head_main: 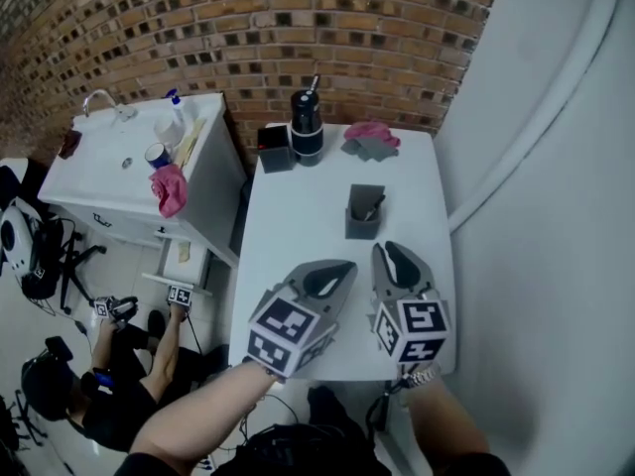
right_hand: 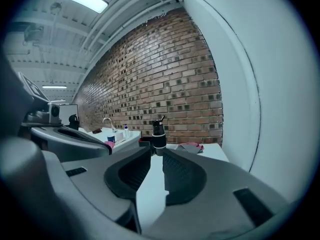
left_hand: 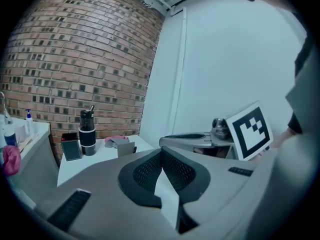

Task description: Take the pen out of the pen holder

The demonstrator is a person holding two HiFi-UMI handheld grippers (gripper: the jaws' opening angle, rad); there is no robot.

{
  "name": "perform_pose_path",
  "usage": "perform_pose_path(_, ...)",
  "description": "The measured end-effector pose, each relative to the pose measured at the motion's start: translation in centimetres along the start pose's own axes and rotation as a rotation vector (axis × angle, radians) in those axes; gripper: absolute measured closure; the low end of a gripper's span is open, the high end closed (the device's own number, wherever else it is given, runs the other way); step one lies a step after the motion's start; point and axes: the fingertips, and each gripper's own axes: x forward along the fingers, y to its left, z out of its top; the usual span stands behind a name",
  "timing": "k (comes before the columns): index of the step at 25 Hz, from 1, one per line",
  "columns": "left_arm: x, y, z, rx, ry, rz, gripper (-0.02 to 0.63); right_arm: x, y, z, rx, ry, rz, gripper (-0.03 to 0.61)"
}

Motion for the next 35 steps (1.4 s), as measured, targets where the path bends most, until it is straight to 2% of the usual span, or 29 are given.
perform_pose_path(19, 11.0, 7.9, -3.0, -0.064, 0.104, -0.004, 0.611, 14.8, -9.5, -6.4, 0.04, 0.161, -0.085, 0.459)
perform_pose_path(35, 12.4, 10.7, -3.8, -0.107, 0.119, 0.004, 0.611, 18.9, -11.3, -8.6, 0.042, 0.25, -0.119, 0.459)
